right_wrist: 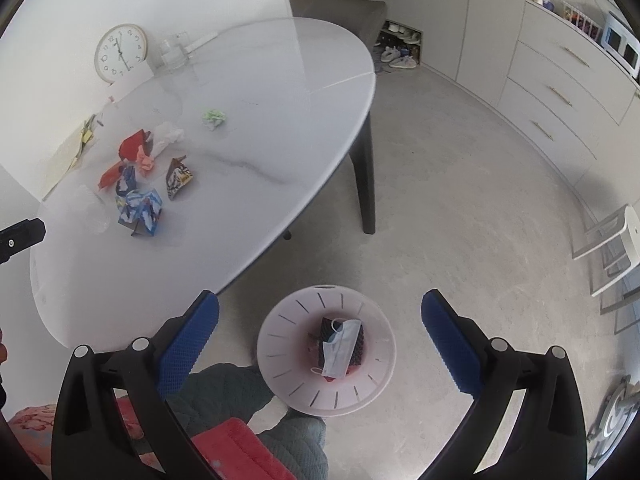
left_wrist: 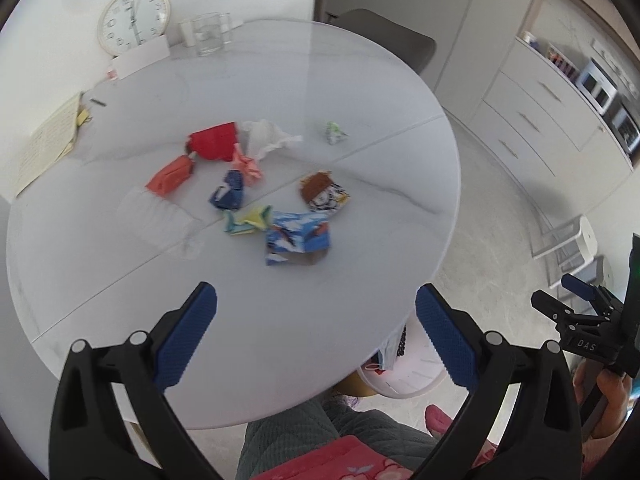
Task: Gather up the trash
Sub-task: 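Grasp the orange paper pouch with the left tool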
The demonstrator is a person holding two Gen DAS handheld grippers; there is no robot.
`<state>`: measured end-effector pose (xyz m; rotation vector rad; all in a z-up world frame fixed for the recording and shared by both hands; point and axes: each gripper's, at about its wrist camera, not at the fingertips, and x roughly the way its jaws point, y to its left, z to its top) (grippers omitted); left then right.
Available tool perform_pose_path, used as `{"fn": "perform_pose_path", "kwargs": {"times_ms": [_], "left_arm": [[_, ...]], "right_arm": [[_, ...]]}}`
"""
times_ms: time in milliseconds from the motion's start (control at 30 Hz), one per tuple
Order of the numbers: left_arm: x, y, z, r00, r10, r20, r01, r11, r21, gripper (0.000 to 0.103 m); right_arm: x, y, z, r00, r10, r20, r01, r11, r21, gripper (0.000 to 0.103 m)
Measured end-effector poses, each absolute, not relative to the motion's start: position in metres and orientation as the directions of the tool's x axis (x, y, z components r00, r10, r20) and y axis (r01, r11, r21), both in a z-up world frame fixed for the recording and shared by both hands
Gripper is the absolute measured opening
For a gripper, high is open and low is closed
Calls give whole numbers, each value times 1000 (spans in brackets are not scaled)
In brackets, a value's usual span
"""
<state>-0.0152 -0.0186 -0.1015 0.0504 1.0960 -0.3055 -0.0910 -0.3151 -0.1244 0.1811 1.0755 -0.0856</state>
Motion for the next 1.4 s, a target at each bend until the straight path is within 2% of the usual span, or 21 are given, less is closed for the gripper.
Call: {"fn": "perform_pose_path", "kwargs": {"times_ms": [300,500,767,1067,1267,1400], "left_arm": [[33,52,-105,434,-178,-883,187,977,-105,95],[76,98,-109,426,-180,-887,242,967,-79,95],[150,148,-148,338,-220,-915,341,935,-99,95],[222,131,-194,209,-269,-940,552,826,-114,95],[251,112,-227,112,-267,-957,575,803,-156,93],[261,102,-247,66,-229,-971,580,801,-149,84]], "right_arm": [[-41,-265,-123,479,37,-877,131,985,113,100],[-2,-214,-132,462,61,-885,157,976,149,100],[29,-144,-153,407,49,-912,179,975,133,100],[42,-121,-161,354,-14,-935,271,959,88,100],[51,-115,-156,342,-46,-939,275,960,53,101],[59,-116,-153,346,-61,-936,259,965,33,100]]}}
